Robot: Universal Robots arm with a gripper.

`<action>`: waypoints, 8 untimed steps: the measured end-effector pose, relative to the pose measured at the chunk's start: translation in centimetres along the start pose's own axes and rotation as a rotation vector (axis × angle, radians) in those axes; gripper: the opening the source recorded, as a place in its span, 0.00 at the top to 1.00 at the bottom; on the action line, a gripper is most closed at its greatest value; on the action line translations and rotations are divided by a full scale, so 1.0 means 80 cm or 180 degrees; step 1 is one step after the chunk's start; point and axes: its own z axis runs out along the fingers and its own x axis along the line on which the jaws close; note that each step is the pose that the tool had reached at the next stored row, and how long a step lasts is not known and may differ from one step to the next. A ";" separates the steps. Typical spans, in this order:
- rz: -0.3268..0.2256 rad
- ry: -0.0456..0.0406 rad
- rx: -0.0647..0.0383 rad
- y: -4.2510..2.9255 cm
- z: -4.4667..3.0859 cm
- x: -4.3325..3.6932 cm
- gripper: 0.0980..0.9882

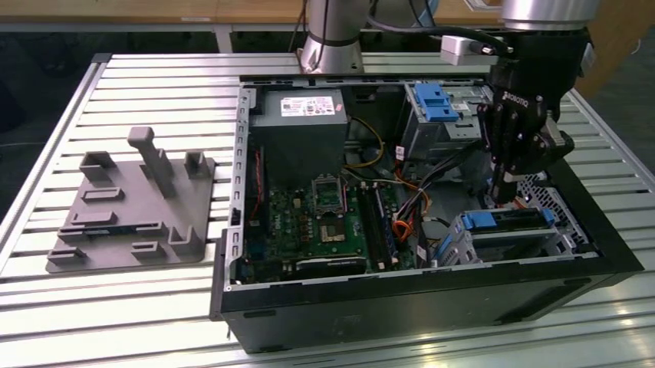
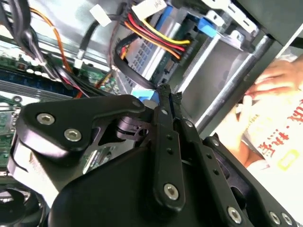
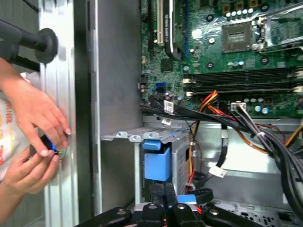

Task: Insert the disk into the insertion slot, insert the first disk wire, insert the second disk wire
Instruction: 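Insert the second disk wire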

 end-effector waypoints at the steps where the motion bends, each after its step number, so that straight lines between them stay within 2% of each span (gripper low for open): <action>1: 0.0001 -0.0050 -0.0006 0.0000 0.0001 0.000 0.95; 3: 0.0001 -0.0164 -0.0019 -0.0001 0.0002 0.000 0.95; 8: 0.0011 -0.0455 -0.0027 -0.0001 0.0004 0.001 0.95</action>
